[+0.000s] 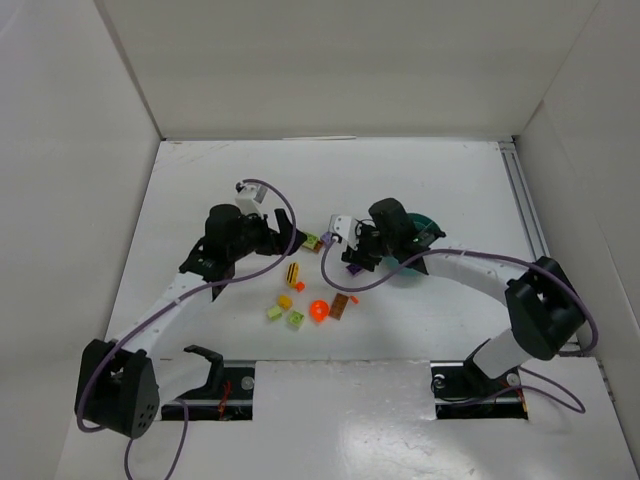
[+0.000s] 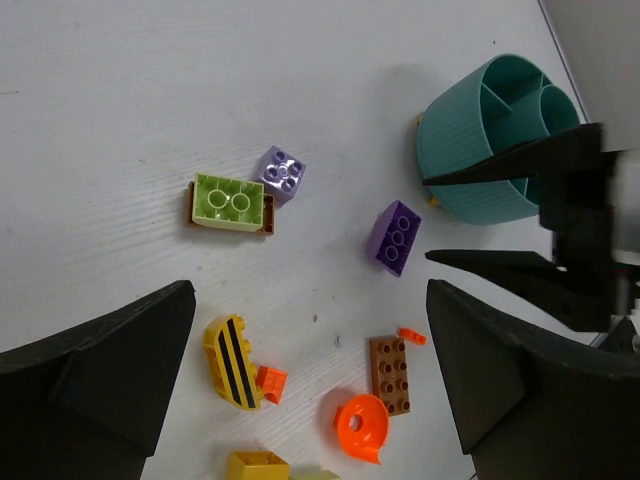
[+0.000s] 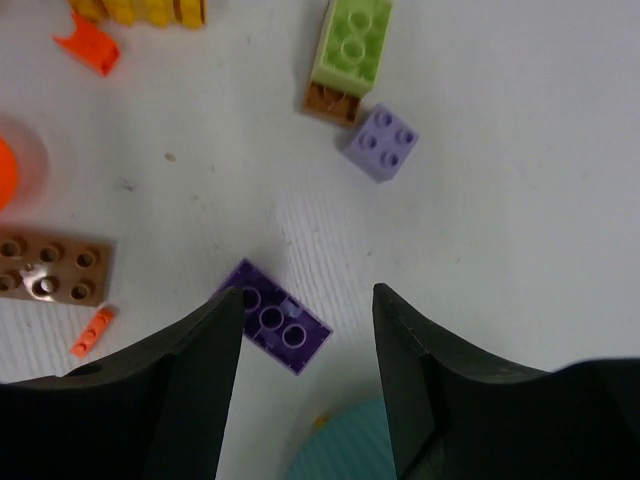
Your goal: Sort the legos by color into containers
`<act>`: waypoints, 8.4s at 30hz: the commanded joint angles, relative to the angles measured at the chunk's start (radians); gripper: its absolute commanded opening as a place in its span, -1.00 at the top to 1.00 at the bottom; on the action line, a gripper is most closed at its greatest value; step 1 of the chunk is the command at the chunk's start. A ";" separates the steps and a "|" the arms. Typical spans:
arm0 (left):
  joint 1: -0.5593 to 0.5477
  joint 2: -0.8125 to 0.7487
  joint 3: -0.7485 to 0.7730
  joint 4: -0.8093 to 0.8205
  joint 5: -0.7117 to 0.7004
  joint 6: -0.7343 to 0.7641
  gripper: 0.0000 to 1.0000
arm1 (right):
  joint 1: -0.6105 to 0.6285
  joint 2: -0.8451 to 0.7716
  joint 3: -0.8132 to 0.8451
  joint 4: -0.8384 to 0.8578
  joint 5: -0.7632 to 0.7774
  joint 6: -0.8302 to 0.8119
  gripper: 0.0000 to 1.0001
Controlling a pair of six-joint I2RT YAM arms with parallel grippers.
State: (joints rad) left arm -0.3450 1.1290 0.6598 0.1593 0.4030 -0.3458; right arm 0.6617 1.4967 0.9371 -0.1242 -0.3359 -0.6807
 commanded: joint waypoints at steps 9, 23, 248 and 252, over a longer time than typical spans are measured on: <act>-0.002 -0.138 -0.062 0.026 -0.050 0.008 -0.99 | 0.075 0.244 0.216 -0.288 0.237 -0.082 -0.28; -0.002 -0.101 -0.062 0.008 -0.061 0.037 -0.99 | 0.075 0.332 0.235 -0.310 0.245 -0.091 -0.31; -0.434 -0.195 0.044 0.036 -0.708 -0.119 -1.00 | -0.013 -0.591 -0.180 0.005 0.355 0.426 -0.94; -0.434 -0.256 0.055 -0.280 -0.921 -0.388 -1.00 | 0.143 -0.411 -0.104 0.005 0.478 0.498 -0.92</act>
State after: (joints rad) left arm -0.7788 0.9268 0.6983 0.0902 -0.2970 -0.5121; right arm 0.7422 1.0260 0.7544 -0.2066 0.0357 -0.2398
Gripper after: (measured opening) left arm 0.997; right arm 0.962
